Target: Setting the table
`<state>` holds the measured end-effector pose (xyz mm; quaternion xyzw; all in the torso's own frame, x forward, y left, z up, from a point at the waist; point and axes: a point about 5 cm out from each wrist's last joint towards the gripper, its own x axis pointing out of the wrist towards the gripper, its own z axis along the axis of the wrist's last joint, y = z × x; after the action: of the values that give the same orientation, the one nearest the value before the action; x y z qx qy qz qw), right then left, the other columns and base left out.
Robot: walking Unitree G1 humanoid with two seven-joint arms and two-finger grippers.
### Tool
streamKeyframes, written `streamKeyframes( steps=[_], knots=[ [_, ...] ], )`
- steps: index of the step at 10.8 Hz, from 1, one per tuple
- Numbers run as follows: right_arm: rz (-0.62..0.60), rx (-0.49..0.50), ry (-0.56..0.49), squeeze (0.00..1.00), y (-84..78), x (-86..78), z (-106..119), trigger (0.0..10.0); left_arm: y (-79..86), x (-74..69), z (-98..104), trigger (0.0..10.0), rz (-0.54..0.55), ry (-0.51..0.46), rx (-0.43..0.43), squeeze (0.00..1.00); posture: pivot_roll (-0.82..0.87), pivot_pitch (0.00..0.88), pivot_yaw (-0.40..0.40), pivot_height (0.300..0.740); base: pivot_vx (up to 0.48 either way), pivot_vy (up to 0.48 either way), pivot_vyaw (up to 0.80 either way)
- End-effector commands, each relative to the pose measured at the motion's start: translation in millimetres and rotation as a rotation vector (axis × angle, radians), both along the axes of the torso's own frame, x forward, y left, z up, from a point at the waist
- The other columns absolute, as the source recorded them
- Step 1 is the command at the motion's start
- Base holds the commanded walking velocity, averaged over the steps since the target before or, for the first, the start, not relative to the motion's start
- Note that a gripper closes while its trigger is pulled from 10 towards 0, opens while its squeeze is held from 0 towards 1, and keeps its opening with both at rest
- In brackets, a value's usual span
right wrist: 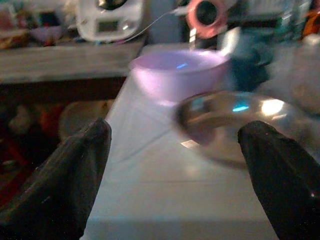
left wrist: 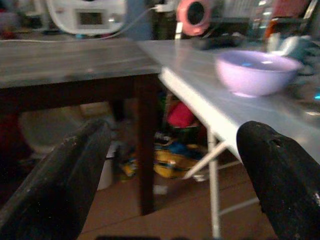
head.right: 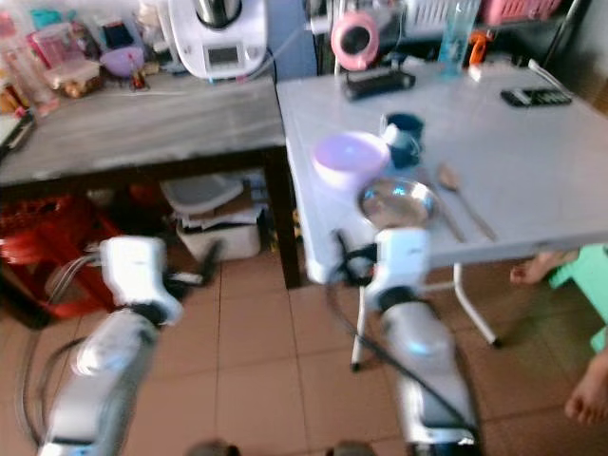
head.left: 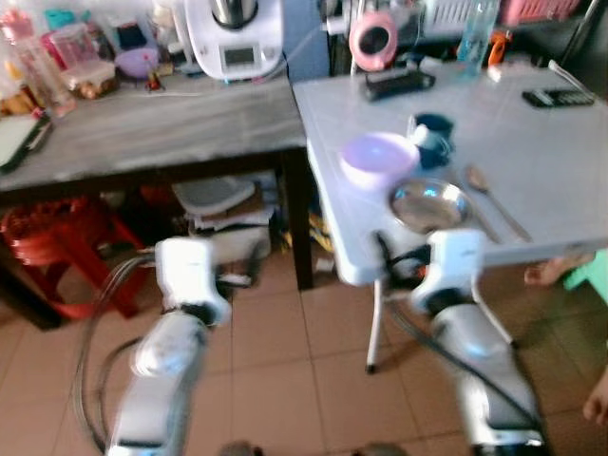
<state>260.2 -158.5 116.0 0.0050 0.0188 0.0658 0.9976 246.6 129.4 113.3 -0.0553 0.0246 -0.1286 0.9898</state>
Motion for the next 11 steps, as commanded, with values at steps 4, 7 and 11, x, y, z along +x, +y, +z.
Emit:
streamKeyframes(
  steps=[4, 7, 11],
  knots=[
    [0.016, 0.023, -0.014, 0.0, 8.7, 2.8, 4.2, 10.0, 10.4, 1.2, -1.2, 10.0, 0.026, 0.003, 0.078, 0.0, -0.06, 0.029, 0.082, 0.74, 0.136, -0.307, 0.0],
    [0.013, 0.027, -0.018, 0.0, 9.7, 3.3, 5.3, 10.0, 9.8, 1.1, -0.9, 10.0, 0.014, 0.004, 0.089, 0.0, -0.06, 0.032, 0.088, 0.74, 0.336, -0.338, 0.0],
    [0.01, 0.032, -0.018, 0.0, 10.1, 3.1, 5.4, 10.0, 8.9, 0.3, -3.5, 10.0, 0.006, 0.024, 0.094, 0.0, -0.06, 0.039, 0.091, 0.74, 0.373, -0.299, 0.0]
  ],
)
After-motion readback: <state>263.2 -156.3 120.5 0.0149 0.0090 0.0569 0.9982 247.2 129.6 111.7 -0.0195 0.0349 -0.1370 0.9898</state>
